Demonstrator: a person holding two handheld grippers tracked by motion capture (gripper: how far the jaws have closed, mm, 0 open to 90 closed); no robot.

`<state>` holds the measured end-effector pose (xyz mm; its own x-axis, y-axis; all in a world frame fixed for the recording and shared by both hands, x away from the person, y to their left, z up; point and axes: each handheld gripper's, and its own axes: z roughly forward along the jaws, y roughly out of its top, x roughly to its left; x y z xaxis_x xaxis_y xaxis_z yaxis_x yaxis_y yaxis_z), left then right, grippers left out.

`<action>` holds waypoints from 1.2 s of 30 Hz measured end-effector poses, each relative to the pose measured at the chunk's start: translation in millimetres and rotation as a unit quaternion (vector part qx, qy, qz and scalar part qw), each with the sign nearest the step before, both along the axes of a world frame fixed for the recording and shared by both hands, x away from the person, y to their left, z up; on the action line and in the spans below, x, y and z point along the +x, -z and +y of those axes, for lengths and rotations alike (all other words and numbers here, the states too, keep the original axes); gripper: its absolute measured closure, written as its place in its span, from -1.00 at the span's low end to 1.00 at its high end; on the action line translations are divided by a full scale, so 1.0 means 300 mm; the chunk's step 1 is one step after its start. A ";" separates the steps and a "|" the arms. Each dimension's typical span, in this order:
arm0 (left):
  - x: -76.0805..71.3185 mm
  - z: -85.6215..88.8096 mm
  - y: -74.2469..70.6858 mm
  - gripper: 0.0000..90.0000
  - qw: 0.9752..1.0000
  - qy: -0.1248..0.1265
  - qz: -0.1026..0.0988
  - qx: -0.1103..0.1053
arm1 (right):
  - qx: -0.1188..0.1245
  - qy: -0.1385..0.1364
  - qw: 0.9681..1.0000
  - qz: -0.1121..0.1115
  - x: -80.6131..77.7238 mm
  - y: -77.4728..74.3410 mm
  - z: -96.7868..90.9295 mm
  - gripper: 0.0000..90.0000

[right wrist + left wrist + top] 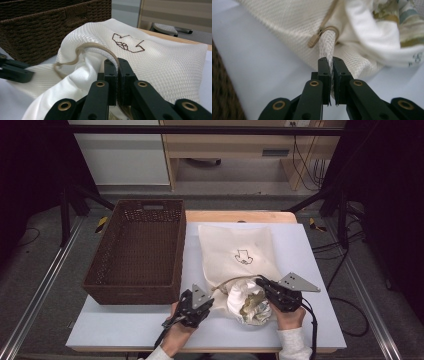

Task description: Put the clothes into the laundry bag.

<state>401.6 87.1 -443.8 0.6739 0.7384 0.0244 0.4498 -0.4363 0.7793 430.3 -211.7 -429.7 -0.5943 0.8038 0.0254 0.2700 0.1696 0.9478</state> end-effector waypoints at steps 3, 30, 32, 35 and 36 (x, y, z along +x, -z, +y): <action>-0.011 0.040 0.032 0.87 1.000 -0.001 0.006 -0.004 | -0.001 -0.002 1.000 0.003 0.000 0.001 0.008 0.93; 0.021 0.027 0.139 0.79 0.998 0.009 0.051 -0.031 | -0.019 -0.005 1.000 0.012 0.001 -0.003 0.022 0.53; 0.019 0.028 0.141 0.79 0.998 0.008 0.048 -0.032 | -0.018 -0.009 1.000 0.015 -0.006 -0.014 0.014 0.25; 0.021 0.035 0.146 0.79 0.998 0.010 0.051 -0.042 | -0.003 -0.017 1.000 0.010 -0.029 -0.030 0.000 0.00; 0.022 0.037 0.147 0.79 0.997 0.011 0.053 -0.045 | -0.004 -0.020 1.000 0.005 -0.039 -0.032 -0.003 -0.08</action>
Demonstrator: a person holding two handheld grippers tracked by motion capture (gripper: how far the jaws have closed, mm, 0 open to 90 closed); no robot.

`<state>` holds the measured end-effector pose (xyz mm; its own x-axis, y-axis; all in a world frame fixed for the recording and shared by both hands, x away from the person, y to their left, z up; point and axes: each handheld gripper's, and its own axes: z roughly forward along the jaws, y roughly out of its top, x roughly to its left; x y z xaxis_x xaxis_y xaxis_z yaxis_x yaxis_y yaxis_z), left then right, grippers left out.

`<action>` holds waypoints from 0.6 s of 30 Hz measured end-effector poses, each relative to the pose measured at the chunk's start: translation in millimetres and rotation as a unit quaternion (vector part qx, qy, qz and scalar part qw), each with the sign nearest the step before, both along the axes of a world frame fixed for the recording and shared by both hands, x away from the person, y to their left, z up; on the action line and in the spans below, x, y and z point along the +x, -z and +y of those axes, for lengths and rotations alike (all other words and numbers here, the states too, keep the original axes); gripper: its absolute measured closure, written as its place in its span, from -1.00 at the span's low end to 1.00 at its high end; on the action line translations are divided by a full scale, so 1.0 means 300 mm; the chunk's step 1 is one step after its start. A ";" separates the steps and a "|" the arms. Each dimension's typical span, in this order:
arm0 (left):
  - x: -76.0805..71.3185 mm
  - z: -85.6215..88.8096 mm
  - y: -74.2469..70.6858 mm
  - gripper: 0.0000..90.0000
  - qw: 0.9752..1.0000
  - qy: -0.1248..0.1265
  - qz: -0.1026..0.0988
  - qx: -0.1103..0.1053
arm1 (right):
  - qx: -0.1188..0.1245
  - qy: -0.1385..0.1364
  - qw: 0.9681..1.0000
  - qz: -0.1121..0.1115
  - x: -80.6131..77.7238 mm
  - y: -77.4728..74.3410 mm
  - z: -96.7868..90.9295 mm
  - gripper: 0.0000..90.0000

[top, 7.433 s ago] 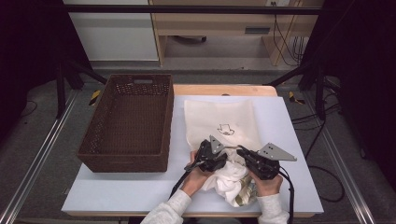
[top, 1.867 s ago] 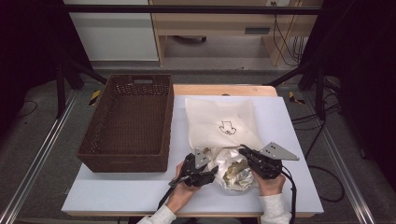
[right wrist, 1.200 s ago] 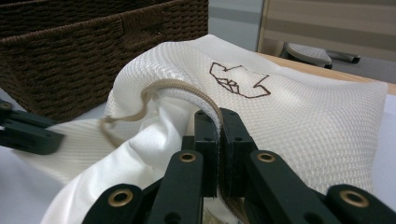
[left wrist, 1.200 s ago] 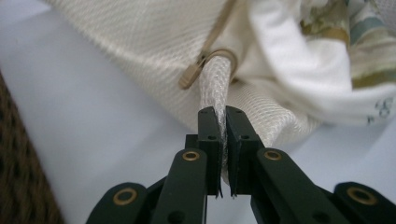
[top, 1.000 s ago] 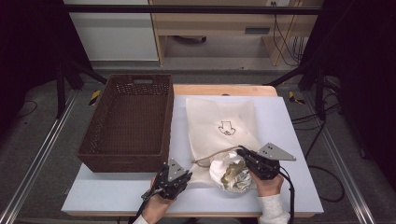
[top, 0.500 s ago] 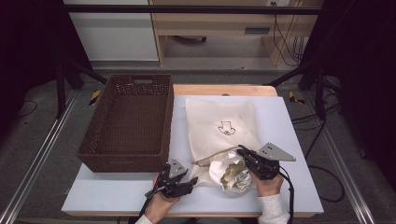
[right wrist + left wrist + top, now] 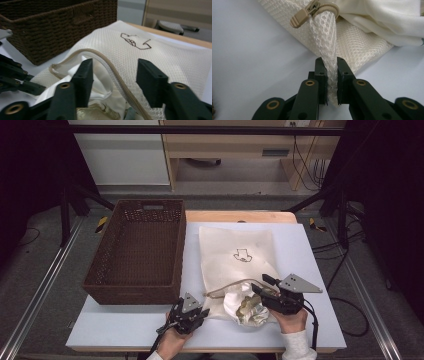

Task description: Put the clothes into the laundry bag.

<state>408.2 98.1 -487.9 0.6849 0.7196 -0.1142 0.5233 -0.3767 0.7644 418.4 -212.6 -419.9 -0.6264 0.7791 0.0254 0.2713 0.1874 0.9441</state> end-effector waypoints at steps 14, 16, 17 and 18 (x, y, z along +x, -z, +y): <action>-0.003 -0.003 0.000 0.79 1.000 0.003 -0.009 0.008 | -0.055 -0.027 0.997 0.049 -0.095 0.074 0.077 -0.21; -0.006 -0.005 0.000 0.79 1.000 0.002 -0.011 0.009 | -0.065 -0.019 0.995 0.068 -0.076 0.108 0.083 -0.21; -0.006 -0.006 0.000 0.79 1.000 0.002 -0.012 0.011 | -0.064 -0.016 0.995 0.077 -0.066 0.123 0.084 -0.20; -0.006 -0.006 0.000 0.79 1.000 0.002 -0.012 0.010 | -0.066 -0.014 0.994 0.086 -0.058 0.137 0.086 -0.19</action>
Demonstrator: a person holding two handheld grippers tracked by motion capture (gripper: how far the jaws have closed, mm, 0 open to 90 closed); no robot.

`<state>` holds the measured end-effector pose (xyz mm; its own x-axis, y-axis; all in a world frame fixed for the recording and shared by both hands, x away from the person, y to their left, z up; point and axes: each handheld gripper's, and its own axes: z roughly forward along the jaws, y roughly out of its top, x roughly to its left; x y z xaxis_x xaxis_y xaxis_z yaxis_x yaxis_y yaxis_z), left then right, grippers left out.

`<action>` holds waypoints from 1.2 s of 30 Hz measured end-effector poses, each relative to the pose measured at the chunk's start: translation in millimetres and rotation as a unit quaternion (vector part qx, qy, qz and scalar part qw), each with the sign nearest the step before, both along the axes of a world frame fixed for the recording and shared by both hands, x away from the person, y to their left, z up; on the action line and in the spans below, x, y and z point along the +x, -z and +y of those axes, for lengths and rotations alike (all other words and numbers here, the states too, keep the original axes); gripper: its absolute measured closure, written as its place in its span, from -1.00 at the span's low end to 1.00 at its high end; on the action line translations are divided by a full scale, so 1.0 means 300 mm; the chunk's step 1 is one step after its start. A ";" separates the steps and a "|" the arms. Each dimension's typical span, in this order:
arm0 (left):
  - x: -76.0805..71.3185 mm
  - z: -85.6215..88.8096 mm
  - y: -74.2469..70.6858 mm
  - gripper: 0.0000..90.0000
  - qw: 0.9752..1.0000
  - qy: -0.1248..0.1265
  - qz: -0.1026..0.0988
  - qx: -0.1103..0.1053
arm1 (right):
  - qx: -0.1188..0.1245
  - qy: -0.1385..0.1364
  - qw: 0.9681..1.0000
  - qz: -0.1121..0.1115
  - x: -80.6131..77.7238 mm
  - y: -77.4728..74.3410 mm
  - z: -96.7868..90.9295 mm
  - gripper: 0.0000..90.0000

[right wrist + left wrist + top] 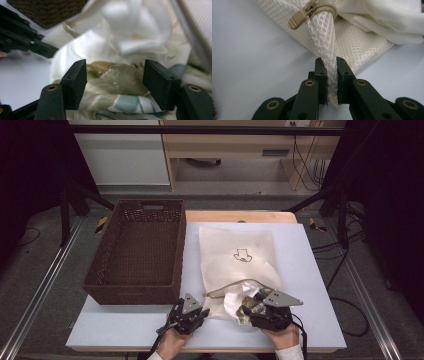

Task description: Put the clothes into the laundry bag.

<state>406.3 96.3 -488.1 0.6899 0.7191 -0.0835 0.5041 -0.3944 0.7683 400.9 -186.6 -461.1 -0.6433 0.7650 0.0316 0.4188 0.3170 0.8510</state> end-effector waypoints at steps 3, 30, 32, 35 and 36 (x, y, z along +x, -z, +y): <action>-0.002 -0.002 0.000 0.78 1.000 0.000 -0.003 0.004 | -0.026 0.009 1.000 0.009 0.011 0.029 0.021 -0.13; -0.005 0.002 -0.003 0.88 1.000 0.011 -0.007 0.010 | -0.049 0.071 0.996 -0.004 0.196 -0.059 0.165 0.96; -0.007 0.002 -0.003 0.88 1.000 0.011 -0.009 0.011 | -0.076 0.093 0.993 -0.014 0.226 -0.029 0.178 0.95; -0.011 0.001 -0.002 0.88 1.000 0.012 -0.011 0.013 | -0.087 0.122 0.988 -0.034 0.263 0.035 0.173 0.93; -0.011 0.002 -0.002 0.88 1.000 0.011 -0.012 0.012 | -0.077 0.124 0.988 -0.040 0.266 0.046 0.170 0.92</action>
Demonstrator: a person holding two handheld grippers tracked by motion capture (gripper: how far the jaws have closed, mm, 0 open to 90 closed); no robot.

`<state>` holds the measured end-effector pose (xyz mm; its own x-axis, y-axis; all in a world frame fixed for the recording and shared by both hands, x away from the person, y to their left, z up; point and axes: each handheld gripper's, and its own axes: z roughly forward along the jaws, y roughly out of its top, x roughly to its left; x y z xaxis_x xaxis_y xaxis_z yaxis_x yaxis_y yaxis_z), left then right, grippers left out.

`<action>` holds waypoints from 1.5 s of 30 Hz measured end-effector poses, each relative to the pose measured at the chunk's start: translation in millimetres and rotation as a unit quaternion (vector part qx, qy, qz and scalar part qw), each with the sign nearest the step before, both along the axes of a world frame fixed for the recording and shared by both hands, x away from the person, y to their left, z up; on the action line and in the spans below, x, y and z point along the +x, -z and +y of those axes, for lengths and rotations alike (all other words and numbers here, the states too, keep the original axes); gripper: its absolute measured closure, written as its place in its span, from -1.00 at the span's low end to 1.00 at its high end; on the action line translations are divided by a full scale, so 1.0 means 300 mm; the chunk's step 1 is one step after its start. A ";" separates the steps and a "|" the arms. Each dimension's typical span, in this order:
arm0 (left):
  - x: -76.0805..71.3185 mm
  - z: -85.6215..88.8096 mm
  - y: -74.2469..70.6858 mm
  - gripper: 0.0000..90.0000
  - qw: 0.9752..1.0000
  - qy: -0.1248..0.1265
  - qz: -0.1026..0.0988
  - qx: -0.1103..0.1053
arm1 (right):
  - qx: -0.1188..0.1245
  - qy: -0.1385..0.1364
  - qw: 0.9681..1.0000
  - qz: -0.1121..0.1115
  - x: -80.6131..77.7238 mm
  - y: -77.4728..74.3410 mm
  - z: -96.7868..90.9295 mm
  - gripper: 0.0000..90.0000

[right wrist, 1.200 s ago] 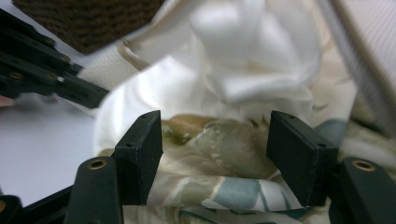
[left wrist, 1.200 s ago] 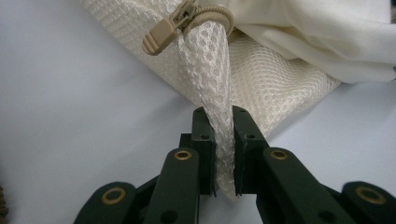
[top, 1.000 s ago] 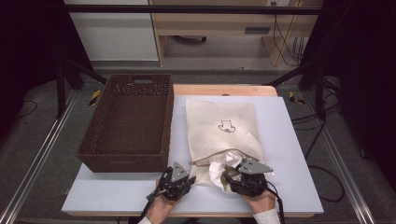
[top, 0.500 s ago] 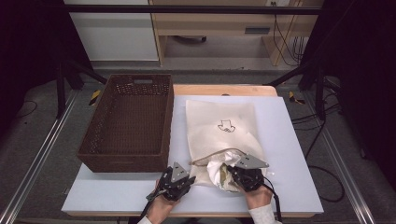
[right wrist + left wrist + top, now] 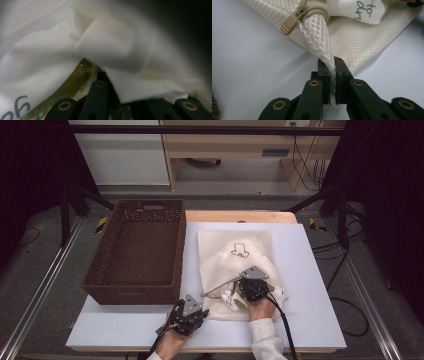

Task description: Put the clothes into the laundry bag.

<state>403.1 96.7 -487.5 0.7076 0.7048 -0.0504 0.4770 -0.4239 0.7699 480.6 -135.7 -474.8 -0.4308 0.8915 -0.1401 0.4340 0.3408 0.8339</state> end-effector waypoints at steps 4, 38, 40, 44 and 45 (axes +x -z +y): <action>0.001 0.001 0.001 0.87 1.000 0.000 0.002 -0.002 | 0.017 -0.013 1.000 0.003 -0.023 -0.013 -0.007 0.71; 0.004 0.003 0.002 0.86 1.000 0.002 0.004 -0.004 | 0.065 -0.032 0.997 0.027 -0.091 -0.070 -0.022 0.89; 0.004 0.003 0.001 0.86 1.000 0.003 0.003 -0.003 | 0.074 -0.023 0.997 0.025 -0.040 -0.061 -0.013 0.90; 0.004 0.003 0.001 0.86 1.000 0.005 0.001 -0.002 | 0.049 0.011 0.999 -0.007 0.050 0.005 0.005 0.89; 0.005 0.003 0.001 0.86 1.000 0.005 0.002 -0.002 | 0.048 0.022 0.998 -0.018 0.069 0.024 0.002 0.88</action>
